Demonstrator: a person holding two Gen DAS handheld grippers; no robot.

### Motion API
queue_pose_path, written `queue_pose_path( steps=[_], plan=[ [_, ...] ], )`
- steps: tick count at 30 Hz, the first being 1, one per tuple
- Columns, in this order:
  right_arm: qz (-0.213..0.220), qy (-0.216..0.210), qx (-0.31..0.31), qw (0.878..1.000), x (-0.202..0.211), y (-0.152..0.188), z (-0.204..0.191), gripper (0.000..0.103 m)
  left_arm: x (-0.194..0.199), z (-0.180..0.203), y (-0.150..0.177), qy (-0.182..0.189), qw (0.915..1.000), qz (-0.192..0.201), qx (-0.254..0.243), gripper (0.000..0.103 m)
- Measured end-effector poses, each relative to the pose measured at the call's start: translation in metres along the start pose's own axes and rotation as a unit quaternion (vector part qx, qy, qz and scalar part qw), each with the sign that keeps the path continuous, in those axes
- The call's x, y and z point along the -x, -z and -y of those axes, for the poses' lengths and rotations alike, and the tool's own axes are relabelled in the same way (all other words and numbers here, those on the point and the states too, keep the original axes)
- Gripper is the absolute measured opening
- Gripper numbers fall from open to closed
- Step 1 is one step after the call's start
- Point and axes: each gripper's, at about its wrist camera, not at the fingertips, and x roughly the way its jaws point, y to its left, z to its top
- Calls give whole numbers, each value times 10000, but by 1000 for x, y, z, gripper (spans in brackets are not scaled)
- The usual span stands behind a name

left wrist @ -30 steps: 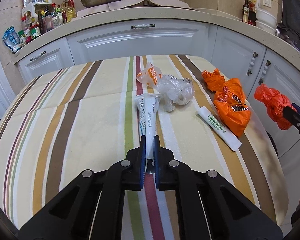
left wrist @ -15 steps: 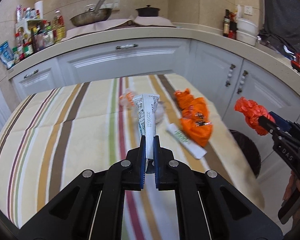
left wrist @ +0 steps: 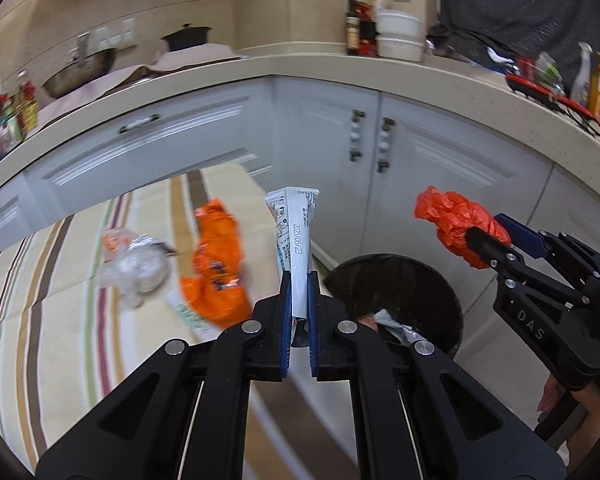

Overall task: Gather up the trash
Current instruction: 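Release the tube into the bin with left tool while right tool releases the red bag, then move both open tools back over the table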

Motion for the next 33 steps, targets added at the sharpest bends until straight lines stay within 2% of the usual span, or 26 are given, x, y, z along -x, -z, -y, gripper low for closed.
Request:
queue_pose_path(
  steps=[2, 3, 4, 5, 6, 9, 14, 19, 27, 33],
  plan=[
    [-7, 59, -51, 10000, -5, 0, 9, 35, -15, 19, -3, 88, 9997, -81, -194, 8],
    [-28, 101, -64, 9999, -10, 1, 13, 37, -23, 28, -4, 87, 9994, -131, -300, 15],
    [-82, 163, -87, 9998, -16, 3, 18, 45, -29, 35, -5, 86, 9992, -144, -360, 21],
    [-126, 231, -114, 9996, -22, 6, 23, 54, -37, 42, -5, 56, 9990, -159, -425, 39],
    [-149, 317, -154, 9993, -27, 8, 27, 56, -42, 47, -4, 42, 9988, -174, -454, 51],
    [-329, 376, -305, 9983, -35, 16, 37, 56, -48, 49, -4, 112, 9989, -284, -344, 51],
    [-350, 353, -334, 9982, -32, 21, 36, 56, -39, 34, -1, 8, 9995, -257, -187, 51],
    [-275, 96, -265, 9992, -27, 14, 18, 56, -22, 6, 4, -160, 9996, -215, 76, 51],
    [-242, -498, 25, 9985, -24, 3, -31, 56, 8, -58, 21, -748, 9953, -197, 582, 51],
    [-247, -892, 373, 9950, -24, -7, -75, 56, 23, -113, 40, -1282, 9852, -258, 1109, 52]
  ],
)
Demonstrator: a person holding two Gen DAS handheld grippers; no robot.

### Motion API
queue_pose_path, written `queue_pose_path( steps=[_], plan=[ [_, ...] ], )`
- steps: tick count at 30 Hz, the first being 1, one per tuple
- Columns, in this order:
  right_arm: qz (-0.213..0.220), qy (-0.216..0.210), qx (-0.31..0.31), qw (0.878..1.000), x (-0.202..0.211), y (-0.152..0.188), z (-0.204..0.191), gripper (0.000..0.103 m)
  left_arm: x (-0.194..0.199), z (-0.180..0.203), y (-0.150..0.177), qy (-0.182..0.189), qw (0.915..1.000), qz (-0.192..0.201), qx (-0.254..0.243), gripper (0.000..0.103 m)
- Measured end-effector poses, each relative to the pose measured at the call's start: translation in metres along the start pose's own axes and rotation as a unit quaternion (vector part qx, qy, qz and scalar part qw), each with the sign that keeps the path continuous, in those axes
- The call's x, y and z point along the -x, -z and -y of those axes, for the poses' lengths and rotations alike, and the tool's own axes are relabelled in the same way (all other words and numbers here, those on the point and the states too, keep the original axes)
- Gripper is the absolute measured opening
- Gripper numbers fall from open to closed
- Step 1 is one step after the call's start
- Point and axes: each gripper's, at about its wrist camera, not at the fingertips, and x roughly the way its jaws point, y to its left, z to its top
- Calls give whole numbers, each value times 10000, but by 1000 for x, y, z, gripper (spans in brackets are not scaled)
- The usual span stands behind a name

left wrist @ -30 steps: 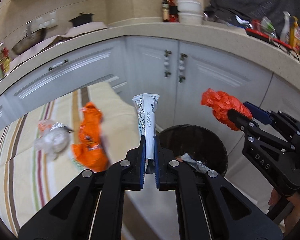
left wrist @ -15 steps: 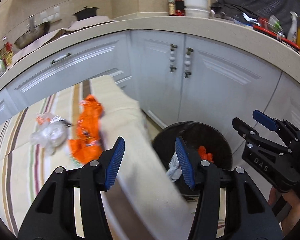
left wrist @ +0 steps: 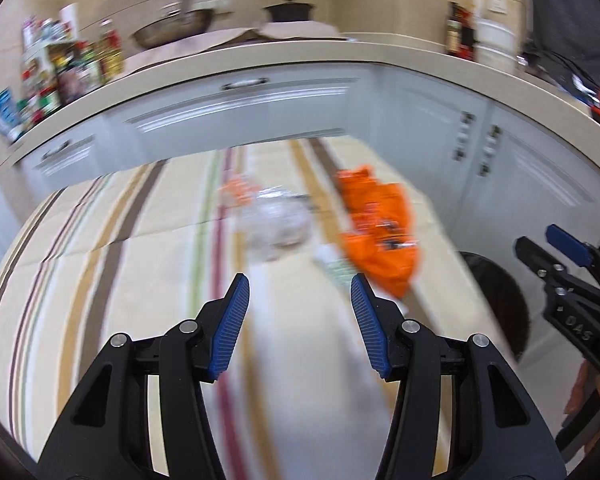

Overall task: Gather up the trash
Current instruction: 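Move both open tools back over the table, then grasp the orange snack bag with the right tool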

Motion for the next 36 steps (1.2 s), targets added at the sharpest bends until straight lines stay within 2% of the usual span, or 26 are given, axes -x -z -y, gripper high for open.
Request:
queue_pose_path(
  steps=[6, 12, 18, 26, 27, 29, 32, 36],
  plan=[
    [-34, -265, 291, 9992, -9, -11, -34, 56, 2, -48, 8, -372, 9983, -58, 435, 52],
    [-197, -480, 448, 9976, -22, -17, -62, 59, 2, -80, 14, -529, 9961, -67, 705, 51],
    [-598, -572, 518, 9952, -46, -20, -77, 59, -1, -95, 19, -514, 9950, -103, 854, 52],
    [-927, -593, 564, 9923, -60, -18, -84, 59, -7, -102, 21, -507, 9941, -166, 946, 52],
    [-970, -615, 575, 9917, -62, -16, -85, 57, -8, -102, 21, -507, 9939, -177, 958, 52],
    [-1071, -695, 587, 9901, -65, -14, -86, 43, -9, -103, 21, -515, 9937, -191, 975, 52],
    [-1111, -832, 547, 9888, -67, -13, -87, 31, -10, -102, 22, -525, 9937, -199, 966, 52],
    [-947, -787, 562, 9908, -60, -13, -87, 27, -12, -98, 21, -498, 9940, -230, 945, 52]
  ],
)
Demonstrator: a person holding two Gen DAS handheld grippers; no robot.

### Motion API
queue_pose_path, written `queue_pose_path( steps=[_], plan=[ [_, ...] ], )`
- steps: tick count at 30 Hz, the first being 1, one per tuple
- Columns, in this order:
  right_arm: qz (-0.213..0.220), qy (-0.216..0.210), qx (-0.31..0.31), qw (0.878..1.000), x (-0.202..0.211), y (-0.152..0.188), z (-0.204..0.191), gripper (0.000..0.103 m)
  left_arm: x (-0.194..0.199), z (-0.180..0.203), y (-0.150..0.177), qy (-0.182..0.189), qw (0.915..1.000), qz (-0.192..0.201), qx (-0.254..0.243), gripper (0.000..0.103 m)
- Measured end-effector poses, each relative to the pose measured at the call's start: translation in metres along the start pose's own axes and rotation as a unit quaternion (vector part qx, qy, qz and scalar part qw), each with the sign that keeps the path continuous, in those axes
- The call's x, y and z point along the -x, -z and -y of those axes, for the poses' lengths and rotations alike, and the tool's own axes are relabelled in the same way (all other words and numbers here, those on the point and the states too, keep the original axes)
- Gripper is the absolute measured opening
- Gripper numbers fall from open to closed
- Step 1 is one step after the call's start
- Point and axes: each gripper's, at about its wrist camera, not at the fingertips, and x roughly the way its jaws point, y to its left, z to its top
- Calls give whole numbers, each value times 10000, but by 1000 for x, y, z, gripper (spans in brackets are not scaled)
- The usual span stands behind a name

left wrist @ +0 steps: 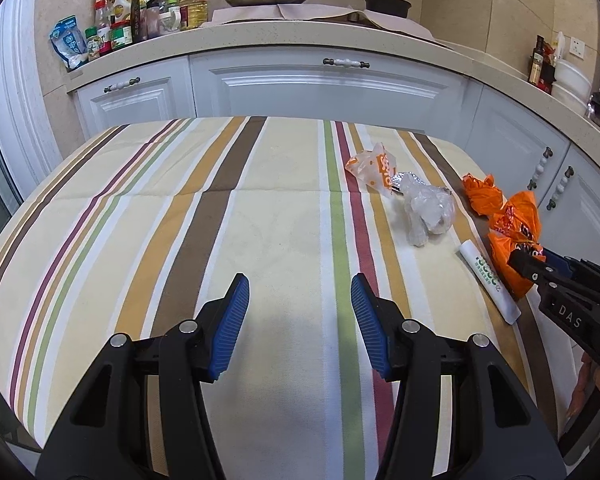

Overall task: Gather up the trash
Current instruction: 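Grasp the orange snack bag with the right tool, then carry the orange snack bag with the right tool over the bin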

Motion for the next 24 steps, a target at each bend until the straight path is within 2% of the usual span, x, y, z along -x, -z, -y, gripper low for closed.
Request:
queue_pose_path(
  steps=[10, 19, 24],
  plan=[
    [536, 347, 43, 9980, 29, 4, 17, 26, -2, 42, 2, 304, 9991, -60, -303, 52],
    [705, 674, -110, 9952, 46, 22, 49, 26, -8, 102, 10, 636, 9954, -234, -669, 52],
    [730, 801, -270, 9937, 52, 34, 72, 26, -15, 131, 15, 688, 9933, -338, -862, 52]
  ],
)
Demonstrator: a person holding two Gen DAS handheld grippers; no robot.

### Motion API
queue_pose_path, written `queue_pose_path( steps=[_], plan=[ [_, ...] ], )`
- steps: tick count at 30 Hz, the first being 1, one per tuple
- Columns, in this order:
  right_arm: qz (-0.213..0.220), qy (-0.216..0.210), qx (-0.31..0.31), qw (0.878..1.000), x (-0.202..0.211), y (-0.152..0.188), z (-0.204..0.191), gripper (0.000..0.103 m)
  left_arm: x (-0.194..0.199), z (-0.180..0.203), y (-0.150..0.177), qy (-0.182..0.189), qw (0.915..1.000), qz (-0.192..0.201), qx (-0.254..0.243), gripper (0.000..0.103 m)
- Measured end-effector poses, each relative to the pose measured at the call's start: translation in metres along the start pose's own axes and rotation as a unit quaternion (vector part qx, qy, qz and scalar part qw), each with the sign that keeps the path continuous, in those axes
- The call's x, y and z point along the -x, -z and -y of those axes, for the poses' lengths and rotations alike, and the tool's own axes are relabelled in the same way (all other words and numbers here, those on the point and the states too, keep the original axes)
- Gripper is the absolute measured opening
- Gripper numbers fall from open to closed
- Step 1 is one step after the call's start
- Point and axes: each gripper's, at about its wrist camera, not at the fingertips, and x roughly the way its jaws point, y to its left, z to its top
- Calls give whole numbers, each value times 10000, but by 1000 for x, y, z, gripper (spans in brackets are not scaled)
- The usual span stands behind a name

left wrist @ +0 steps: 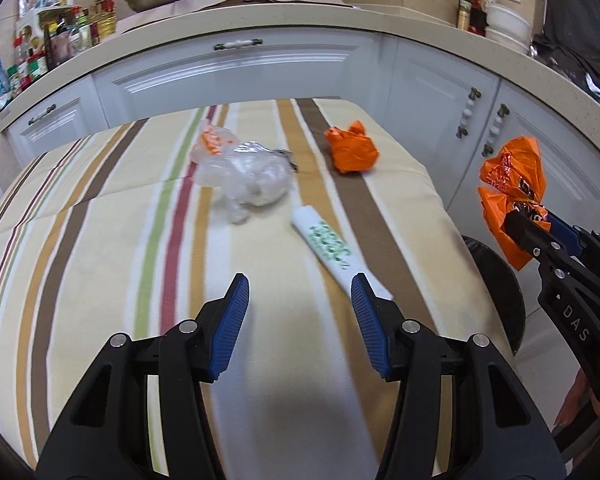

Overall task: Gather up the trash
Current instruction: 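Carry the orange snack bag with the right tool over the bin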

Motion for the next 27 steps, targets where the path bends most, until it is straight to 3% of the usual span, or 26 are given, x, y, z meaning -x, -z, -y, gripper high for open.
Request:
queue_pose_path(
  steps=[8, 19, 25, 27],
  plan=[
    [-68, 98, -275, 9995, -1, 15, 28, 26, -27, 24, -4, -20, 9994, -324, -153, 52],
    [-116, 66, -358, 9993, -6, 22, 35, 26, -24, -3, -1, -285, 9989, -364, -8, 54],
    [-152, 25, -339, 9993, -9, 23, 31, 26, -23, -7, 0, -108, 9994, -317, -68, 42],
    [-155, 28, -329, 9993, -8, 22, 30, 26, -24, -4, -2, -17, 9995, -307, -105, 31]
  ],
)
